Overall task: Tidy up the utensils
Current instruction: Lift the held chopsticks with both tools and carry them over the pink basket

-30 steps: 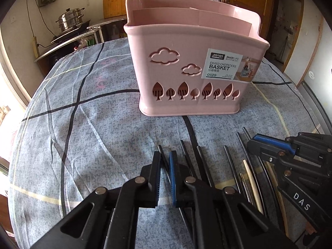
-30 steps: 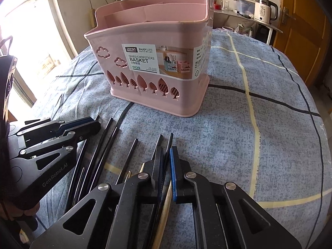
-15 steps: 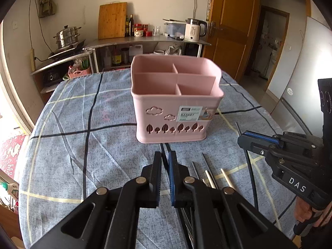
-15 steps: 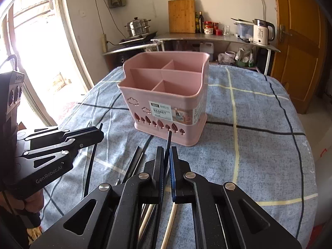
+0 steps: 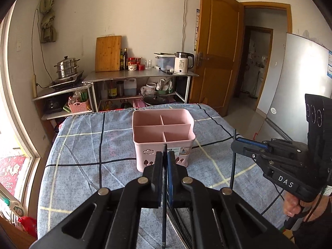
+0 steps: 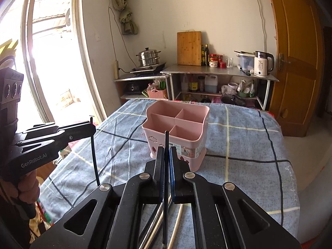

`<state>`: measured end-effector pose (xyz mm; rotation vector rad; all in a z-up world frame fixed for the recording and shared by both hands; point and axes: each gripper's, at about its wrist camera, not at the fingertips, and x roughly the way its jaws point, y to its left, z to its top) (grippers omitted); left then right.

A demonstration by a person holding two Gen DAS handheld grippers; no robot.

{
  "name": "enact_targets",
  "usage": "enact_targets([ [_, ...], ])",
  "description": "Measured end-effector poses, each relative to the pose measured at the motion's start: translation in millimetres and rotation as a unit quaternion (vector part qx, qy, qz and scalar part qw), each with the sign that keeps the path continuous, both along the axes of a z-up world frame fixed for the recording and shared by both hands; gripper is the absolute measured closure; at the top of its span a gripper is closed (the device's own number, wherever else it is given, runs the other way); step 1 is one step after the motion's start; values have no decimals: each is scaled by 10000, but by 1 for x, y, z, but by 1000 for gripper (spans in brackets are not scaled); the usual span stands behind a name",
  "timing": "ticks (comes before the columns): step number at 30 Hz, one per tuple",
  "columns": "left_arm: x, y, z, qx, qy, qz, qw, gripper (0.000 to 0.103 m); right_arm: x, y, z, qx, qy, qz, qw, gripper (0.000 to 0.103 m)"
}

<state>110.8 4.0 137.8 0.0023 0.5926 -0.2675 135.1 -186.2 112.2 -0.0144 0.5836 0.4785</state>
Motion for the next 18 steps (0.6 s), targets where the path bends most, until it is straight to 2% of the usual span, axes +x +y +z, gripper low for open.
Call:
enact_targets([
  [9,2,8,21,-76,-214,25,9997,99,-9,-9,22,75,-286,-40,9996,99],
  [18,27,14,43,-185,-177,-36,9997,99,1,-8,47,70,-524,-1,9986,99],
])
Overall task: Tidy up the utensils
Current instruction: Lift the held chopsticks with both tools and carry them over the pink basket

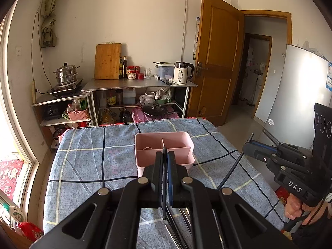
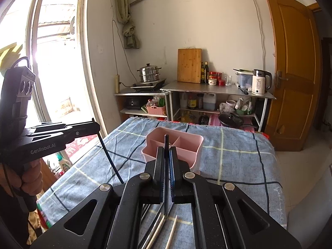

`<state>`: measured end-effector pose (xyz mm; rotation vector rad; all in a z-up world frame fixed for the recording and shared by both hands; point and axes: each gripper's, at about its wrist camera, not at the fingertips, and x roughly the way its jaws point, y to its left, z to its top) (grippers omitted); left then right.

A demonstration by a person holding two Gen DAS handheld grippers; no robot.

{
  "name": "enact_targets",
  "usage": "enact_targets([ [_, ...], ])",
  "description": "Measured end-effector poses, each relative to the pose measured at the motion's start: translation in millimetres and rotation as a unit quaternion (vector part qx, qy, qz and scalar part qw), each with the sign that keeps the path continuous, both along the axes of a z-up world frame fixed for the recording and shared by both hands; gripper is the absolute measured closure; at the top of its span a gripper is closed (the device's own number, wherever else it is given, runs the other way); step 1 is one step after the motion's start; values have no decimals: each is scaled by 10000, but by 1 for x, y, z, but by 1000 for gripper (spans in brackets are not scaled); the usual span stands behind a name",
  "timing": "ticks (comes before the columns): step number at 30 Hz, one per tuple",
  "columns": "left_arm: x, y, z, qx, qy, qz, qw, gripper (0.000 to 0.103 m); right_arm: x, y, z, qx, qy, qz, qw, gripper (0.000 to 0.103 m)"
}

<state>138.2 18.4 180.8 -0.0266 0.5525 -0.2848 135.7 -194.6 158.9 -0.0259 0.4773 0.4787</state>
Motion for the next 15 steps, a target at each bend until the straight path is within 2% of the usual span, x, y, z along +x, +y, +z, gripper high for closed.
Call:
enact_targets([
  [7,26,5,28,-50,-91,17,9999,99,26,6,23,135,-171,17,9998,99],
  [15,51,20,65,-166,-423,210,9987,99,58,10,53,533,-456,-105,9975,99],
])
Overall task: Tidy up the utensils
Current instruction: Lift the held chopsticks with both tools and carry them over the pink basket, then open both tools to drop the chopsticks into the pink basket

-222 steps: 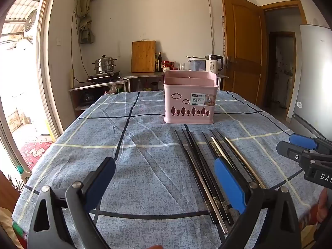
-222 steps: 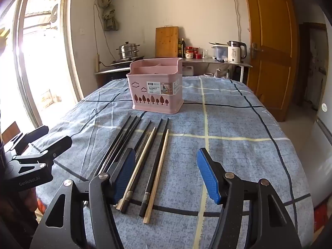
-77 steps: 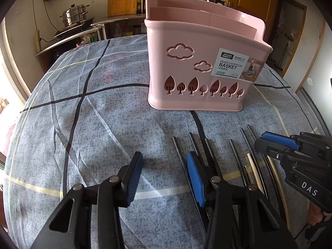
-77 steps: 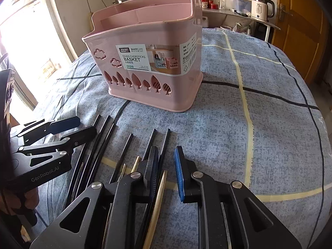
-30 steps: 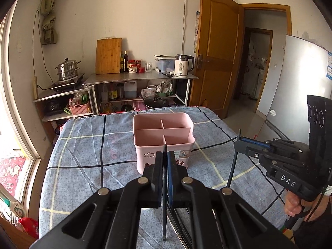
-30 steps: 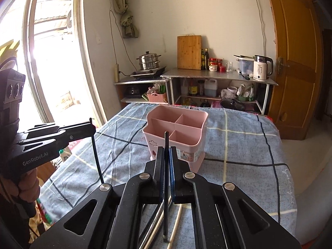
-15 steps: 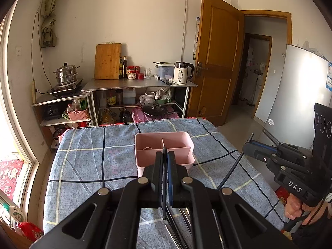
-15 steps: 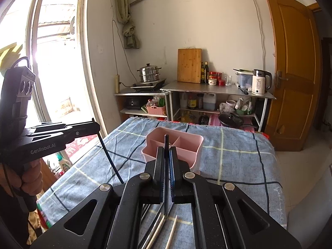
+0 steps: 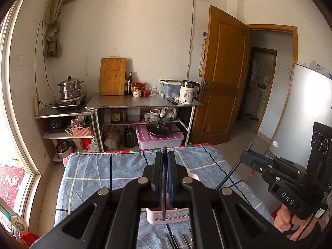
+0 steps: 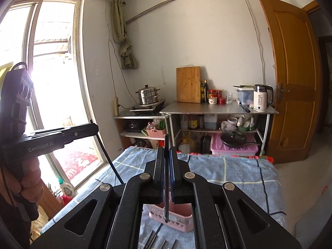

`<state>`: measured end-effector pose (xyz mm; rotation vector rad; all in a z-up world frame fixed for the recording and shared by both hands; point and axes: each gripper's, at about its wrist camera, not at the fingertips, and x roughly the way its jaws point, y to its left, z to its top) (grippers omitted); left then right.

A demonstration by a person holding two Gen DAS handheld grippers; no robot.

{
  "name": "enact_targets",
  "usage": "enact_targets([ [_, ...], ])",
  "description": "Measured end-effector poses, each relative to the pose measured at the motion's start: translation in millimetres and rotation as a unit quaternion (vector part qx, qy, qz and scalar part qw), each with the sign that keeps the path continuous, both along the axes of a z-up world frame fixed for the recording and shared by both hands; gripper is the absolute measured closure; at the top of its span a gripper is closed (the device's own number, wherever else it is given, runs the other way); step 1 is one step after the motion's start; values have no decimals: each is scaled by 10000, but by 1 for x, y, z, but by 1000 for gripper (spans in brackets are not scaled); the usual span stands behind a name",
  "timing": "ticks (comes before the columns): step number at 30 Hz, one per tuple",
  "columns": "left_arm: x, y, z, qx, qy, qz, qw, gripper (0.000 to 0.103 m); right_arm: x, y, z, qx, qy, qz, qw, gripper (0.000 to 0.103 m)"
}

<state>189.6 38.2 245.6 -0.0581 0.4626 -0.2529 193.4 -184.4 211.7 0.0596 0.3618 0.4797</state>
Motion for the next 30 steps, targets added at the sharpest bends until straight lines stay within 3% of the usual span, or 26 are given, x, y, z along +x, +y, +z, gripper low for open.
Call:
enact_targets([
  [5,21,3,4,-24,-63,66,10000,99,18,8,8,94,-113,-58,9999,99],
  [10,38,4,-11,-77,5,76,9999,99,35,18,-2,128,-45,-5,9999,99],
  [25,69,6,-76,-79,776,200,9968,98,67,28,-63,-148,813,35,9966,99],
  [30,66,12,-79,-133,732,335,9967,97,75,22,-68,-154,1009,-28,9948,97],
])
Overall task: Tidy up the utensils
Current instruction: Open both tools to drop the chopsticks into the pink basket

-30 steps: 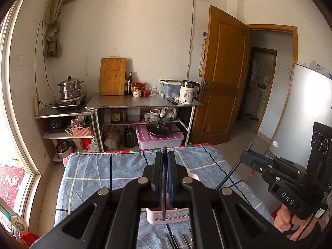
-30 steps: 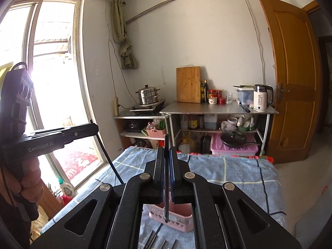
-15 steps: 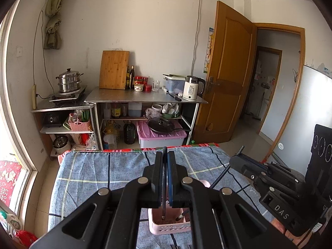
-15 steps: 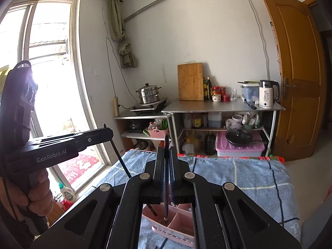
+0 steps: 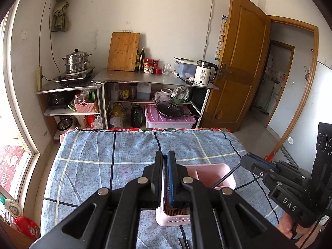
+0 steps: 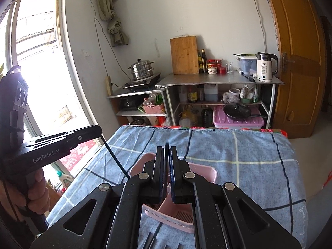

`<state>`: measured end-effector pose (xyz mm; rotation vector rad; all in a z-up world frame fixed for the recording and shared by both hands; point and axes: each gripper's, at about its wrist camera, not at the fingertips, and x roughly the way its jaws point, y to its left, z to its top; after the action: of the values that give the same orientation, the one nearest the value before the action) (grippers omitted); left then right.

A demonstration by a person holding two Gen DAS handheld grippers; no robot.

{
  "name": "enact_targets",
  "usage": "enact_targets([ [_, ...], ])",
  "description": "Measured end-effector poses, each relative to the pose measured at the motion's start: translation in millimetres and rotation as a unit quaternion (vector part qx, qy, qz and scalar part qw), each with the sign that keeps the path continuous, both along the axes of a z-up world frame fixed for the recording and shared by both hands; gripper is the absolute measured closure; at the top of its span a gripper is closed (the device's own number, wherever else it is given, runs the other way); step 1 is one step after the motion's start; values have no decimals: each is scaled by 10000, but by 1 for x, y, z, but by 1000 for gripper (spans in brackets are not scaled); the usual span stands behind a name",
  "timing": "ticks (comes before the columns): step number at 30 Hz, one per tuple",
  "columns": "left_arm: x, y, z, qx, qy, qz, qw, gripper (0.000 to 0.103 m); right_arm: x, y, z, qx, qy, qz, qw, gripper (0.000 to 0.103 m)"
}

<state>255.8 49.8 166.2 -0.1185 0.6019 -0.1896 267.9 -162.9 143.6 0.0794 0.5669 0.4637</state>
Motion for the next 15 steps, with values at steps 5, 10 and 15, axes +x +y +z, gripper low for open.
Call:
enact_targets([
  [5,-16,9,11,-39,-326,148,9994,68,-11,-15,9,154,-159,-78,9997,83],
  [10,-49,17,23,-56,-723,300,9969,65,-35,-34,18,310,-383,-227,9985,83],
  [15,-92,17,21,-117,-1011,264,9945,60,-75,-46,18,323,-640,-244,9971,83],
])
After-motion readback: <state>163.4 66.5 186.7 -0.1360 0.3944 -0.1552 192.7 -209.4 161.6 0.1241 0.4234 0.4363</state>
